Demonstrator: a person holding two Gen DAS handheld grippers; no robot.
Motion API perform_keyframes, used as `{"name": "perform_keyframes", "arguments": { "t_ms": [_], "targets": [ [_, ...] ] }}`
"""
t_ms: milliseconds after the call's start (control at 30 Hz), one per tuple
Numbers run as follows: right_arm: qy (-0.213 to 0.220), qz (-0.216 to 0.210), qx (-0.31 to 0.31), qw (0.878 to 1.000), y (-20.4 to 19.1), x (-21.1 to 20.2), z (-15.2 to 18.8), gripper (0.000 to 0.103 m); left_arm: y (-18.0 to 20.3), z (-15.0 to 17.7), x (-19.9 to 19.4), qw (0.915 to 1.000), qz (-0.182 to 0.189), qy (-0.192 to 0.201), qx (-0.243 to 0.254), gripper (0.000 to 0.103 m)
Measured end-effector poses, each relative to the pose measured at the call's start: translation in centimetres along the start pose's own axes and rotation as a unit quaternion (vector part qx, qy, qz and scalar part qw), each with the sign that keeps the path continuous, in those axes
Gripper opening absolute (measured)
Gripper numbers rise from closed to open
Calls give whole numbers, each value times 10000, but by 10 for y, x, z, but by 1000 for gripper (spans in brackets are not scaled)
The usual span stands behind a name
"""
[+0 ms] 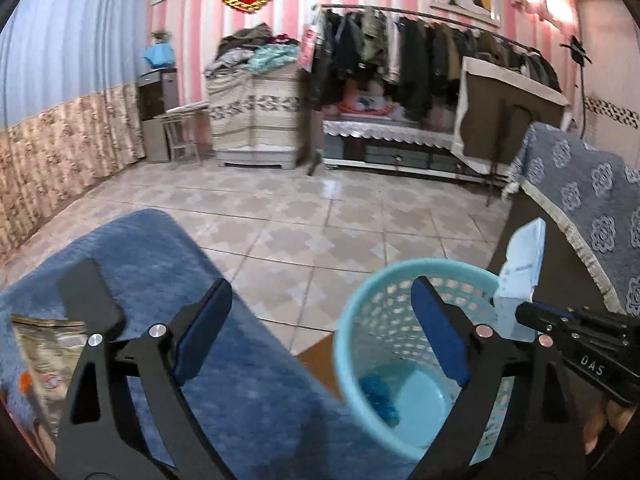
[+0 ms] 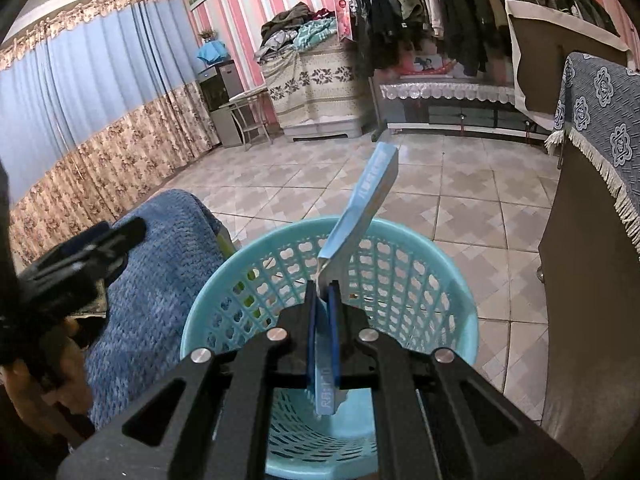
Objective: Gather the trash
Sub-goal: 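Open the right tool over the teal basket to drop the card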
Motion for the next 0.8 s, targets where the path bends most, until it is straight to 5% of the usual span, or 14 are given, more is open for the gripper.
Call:
{"name": "perform_keyframes", "arguments": {
  "t_ms": [200, 567, 633, 667, 700, 800],
  "targets": [
    [-22, 31, 99, 9999, -10, 9, 2, 6, -29, -2, -20, 9990, -392, 146, -129, 97],
    [-72, 202, 83, 9997, -13, 20, 6, 9, -40, 1, -40, 9979, -536, 185, -309, 97],
    [-85, 219, 109, 9997, -11, 20, 6, 25, -43, 1, -43, 9976, -573, 183, -330, 98],
    [-84, 244, 124, 9996, -10, 20, 6, 48, -44, -1, -44, 9975, -592, 189, -333, 98],
    [-55, 262, 120, 9996, -10, 19, 6, 57, -45, 0, -46, 9974, -606, 198, -339, 97],
    [16, 290, 98, 9995, -11, 15, 3, 67, -51, 0, -55, 9968, -668, 228, -375, 97]
  ]
}}
Point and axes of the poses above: each gripper's, at about its wrist camera, not at the fingertips, and x roughly the way its jaws point, y to its right, z to its underside, the point moved 7 cm from there along x, roughly the way its jaws point, and after that the axes turned 4 degrees about z, right-handed, at the moved point
